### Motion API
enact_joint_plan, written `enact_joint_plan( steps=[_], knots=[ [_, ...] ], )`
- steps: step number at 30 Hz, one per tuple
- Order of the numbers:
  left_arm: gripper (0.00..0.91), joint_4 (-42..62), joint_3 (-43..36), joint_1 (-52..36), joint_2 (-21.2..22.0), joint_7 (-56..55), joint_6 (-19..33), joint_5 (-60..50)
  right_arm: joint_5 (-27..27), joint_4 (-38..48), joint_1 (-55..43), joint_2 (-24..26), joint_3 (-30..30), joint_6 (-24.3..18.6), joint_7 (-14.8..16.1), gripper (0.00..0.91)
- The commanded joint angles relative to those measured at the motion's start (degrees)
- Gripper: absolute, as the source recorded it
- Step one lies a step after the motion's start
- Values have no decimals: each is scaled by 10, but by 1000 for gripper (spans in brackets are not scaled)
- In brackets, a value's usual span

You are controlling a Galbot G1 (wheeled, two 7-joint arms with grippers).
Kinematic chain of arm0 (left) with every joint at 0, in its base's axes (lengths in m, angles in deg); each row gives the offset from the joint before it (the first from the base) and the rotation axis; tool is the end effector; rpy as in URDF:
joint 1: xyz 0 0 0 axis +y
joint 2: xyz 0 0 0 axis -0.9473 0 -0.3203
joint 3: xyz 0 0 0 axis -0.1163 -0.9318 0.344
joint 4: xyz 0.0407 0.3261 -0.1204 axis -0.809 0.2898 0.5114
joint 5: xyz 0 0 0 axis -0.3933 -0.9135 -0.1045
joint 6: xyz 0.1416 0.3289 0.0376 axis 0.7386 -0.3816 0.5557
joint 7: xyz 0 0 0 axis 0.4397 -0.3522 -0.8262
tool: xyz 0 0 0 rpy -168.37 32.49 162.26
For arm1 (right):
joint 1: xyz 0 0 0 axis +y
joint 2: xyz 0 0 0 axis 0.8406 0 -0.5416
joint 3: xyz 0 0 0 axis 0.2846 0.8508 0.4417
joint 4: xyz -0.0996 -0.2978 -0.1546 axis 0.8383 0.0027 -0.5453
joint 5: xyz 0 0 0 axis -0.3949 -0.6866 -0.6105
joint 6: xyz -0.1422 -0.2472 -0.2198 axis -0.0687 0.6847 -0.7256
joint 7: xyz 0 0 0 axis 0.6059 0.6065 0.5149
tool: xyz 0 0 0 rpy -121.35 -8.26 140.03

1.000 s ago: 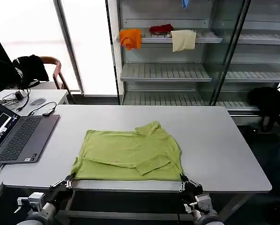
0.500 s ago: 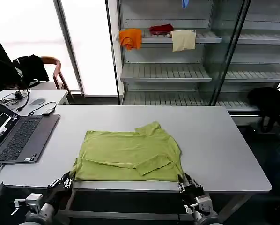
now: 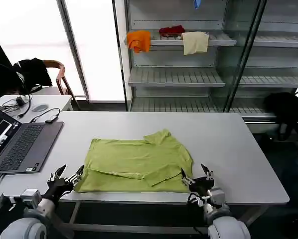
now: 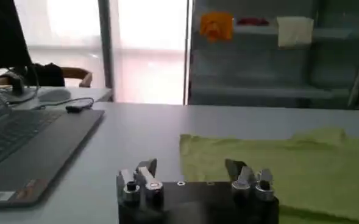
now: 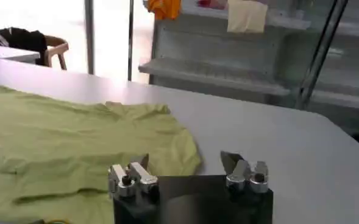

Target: Fold and organize the clothes.

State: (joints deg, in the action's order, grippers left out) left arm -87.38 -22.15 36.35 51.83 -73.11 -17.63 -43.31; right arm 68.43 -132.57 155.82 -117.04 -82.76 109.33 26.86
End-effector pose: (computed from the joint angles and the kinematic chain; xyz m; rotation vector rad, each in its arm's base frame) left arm 0.2474 0.1309 -0.2359 -0.1060 -2.8309 0.0714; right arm 0.2849 0.0268 -0.2311 0.2835 -2.8671 0.1379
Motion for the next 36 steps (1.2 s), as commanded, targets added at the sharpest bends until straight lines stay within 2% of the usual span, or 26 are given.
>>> enact_joint_plan(
  steps=[1,11,18,30,36],
  knots=[
    [907,105,-86,-168,-20,7,-20,-10,38,149,-197,-22,43,3,3,907],
    [907,247,-135,-284,-35,23,-20,-40,23,335,-304,-72,36,1,7,907],
    [907,319,-150,-325,-31,40,-19,-62,0,417,-347,-97,8,-1,8,907],
    [907,397,-156,-362,-11,45,-18,-121,7,469,-367,-97,-19,-2,11,907],
    [907,423,-150,-368,-16,45,-18,-131,10,480,-372,-97,-16,-2,15,907]
  ],
)
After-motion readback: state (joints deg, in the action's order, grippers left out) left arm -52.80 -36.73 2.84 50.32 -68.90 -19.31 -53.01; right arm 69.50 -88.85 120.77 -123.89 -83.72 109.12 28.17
